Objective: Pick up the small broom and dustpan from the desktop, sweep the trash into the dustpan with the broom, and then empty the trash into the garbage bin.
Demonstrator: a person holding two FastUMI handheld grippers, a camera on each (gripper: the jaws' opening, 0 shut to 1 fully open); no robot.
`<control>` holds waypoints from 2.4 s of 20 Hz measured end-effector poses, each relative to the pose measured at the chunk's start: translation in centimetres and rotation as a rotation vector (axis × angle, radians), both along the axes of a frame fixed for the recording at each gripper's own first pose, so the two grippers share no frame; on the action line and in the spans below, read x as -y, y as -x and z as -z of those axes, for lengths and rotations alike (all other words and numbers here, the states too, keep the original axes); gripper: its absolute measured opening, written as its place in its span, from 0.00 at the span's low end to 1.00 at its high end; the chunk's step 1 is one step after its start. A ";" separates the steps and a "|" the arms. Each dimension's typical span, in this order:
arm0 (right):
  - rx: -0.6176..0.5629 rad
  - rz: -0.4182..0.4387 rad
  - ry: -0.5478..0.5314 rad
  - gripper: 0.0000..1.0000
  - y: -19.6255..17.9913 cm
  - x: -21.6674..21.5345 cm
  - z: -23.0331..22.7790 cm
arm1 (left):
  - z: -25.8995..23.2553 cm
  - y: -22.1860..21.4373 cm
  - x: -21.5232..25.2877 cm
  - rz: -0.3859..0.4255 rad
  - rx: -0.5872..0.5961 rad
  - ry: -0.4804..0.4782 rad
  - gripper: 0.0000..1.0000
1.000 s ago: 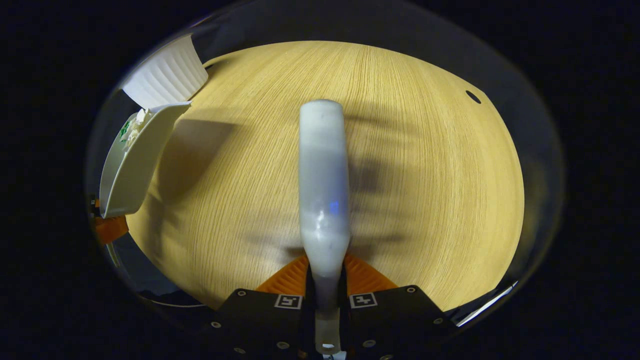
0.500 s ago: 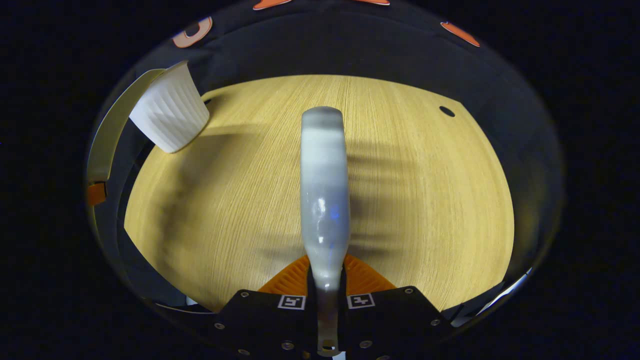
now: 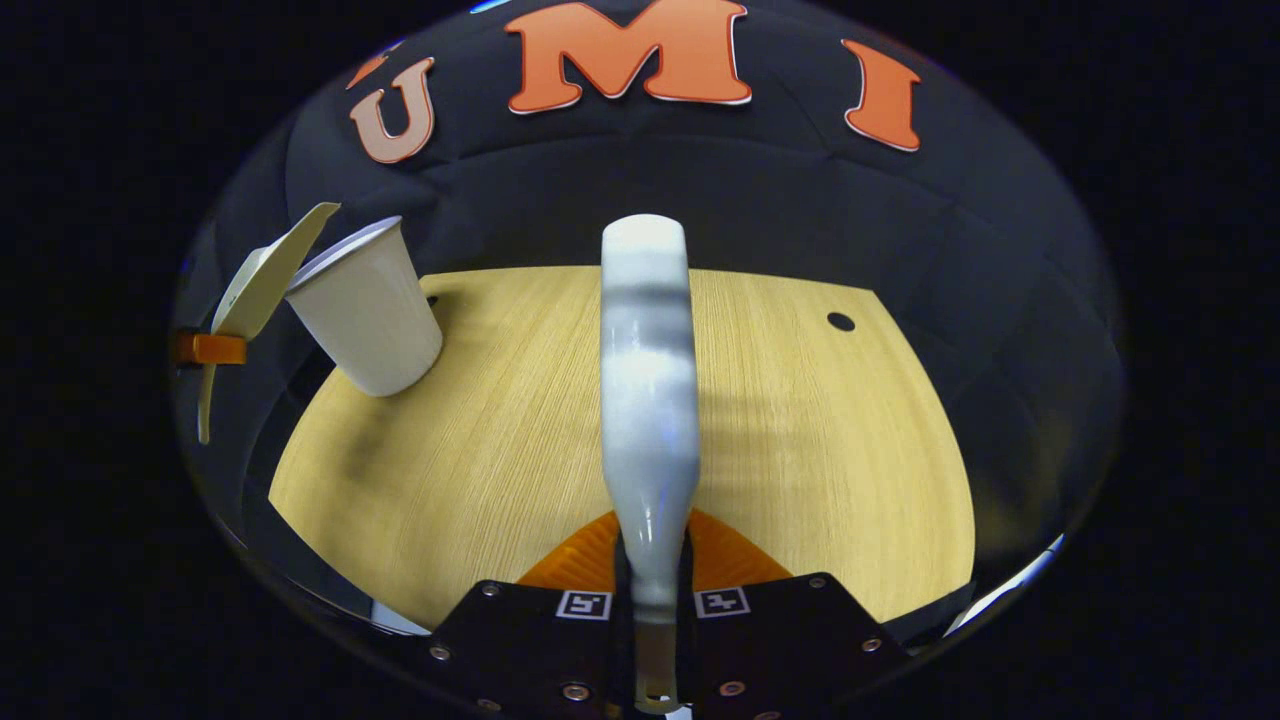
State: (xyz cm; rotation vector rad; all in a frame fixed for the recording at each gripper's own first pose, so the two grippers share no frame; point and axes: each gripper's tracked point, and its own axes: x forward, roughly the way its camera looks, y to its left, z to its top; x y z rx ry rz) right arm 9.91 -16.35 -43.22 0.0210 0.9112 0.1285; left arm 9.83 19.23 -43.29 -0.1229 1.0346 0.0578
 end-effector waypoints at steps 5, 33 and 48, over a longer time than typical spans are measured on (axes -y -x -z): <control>0.082 0.021 -0.018 0.15 0.6 0.1 -3.4 | -0.3 -2.0 -6.2 -0.012 -0.016 -0.098 0.32; 0.055 0.131 0.075 0.15 -1.8 4.1 -3.6 | -11.4 -5.9 -17.5 0.730 -0.391 -1.082 0.31; 0.045 0.137 0.082 0.15 -1.7 4.2 -3.2 | -7.2 -1.7 -20.5 0.721 -0.280 -1.142 0.31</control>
